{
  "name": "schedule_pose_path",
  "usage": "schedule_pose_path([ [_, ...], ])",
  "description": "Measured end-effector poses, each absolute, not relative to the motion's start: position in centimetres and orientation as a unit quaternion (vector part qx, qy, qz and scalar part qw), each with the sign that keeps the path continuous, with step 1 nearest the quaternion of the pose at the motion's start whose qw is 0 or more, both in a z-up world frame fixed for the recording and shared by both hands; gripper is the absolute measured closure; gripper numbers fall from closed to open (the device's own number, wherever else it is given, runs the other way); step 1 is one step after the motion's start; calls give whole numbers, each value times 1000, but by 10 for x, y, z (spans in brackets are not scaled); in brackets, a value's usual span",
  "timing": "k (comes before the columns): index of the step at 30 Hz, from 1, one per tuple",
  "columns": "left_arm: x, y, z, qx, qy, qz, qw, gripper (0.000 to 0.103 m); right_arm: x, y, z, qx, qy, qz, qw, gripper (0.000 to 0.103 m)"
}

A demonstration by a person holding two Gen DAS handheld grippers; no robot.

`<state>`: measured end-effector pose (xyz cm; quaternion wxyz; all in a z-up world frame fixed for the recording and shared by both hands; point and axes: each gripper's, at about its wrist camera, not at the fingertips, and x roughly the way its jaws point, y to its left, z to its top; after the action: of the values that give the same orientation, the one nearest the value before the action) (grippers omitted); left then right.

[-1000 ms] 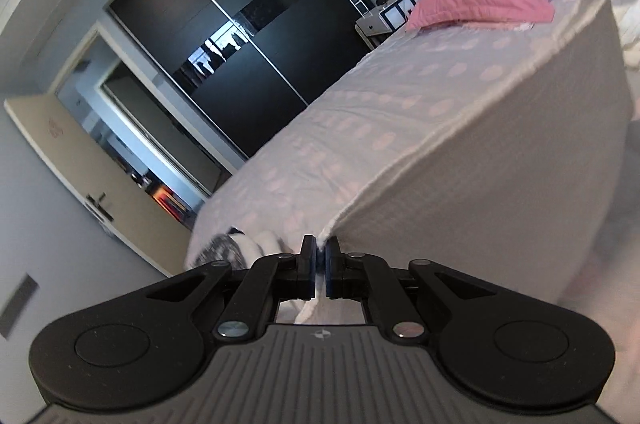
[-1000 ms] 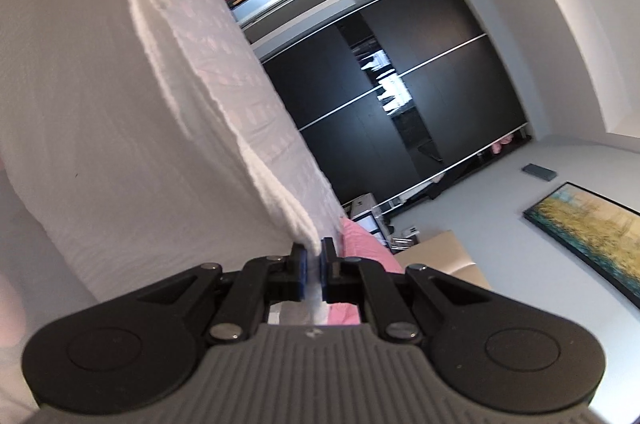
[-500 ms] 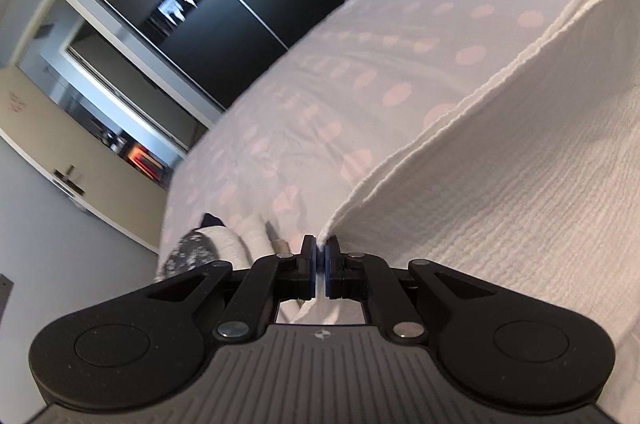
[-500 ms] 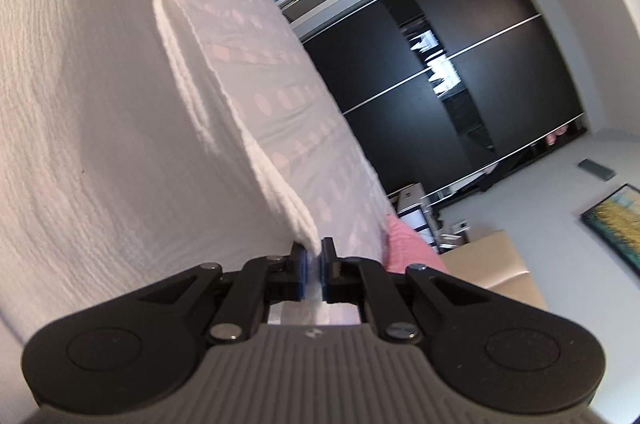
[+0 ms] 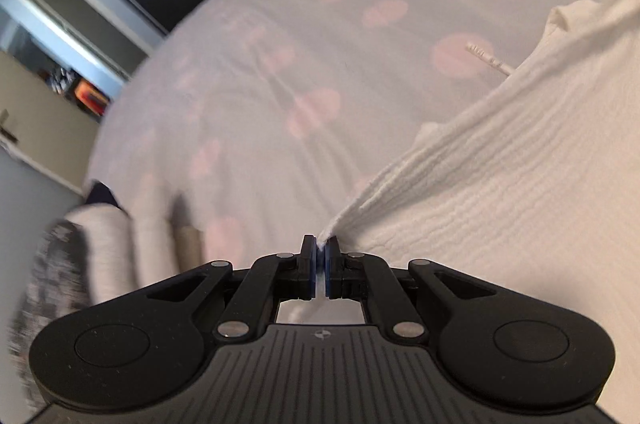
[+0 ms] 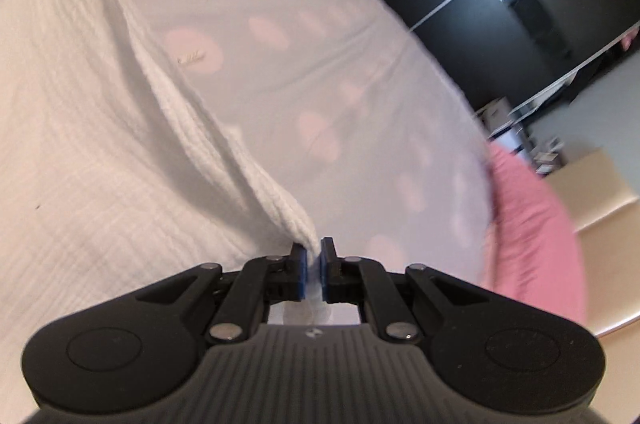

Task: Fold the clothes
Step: 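Lay the folded hem on the shirt and open both grippers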

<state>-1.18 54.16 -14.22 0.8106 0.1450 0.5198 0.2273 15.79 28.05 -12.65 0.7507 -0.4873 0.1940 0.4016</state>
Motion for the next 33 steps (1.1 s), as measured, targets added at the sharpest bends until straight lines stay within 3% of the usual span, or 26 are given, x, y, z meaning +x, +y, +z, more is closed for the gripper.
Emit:
schedule_pose_path([
  [4,-14,554,-157,107,521,228,816,101,176,279,-141,-427,242,416,766,95],
  [12,-30,560,-120,52,483,230,843,102,194,280,-115,-335,269,418,800,96],
  [18,-4,574,-138,30,504,250,826,100,213,301,-125,-332,282,396,808,94],
  [21,-4,578,-150,15,500,262,825,90,220,297,-132,-321,298,378,816,80],
  [26,-20,585,-138,-3,450,292,844,80,232,290,-143,-301,324,347,827,75],
  [30,-41,588,-118,-20,422,319,848,61,235,276,-140,-291,331,323,837,72],
  [33,-61,579,-109,-24,425,312,849,61,233,261,-133,-282,337,315,842,71],
])
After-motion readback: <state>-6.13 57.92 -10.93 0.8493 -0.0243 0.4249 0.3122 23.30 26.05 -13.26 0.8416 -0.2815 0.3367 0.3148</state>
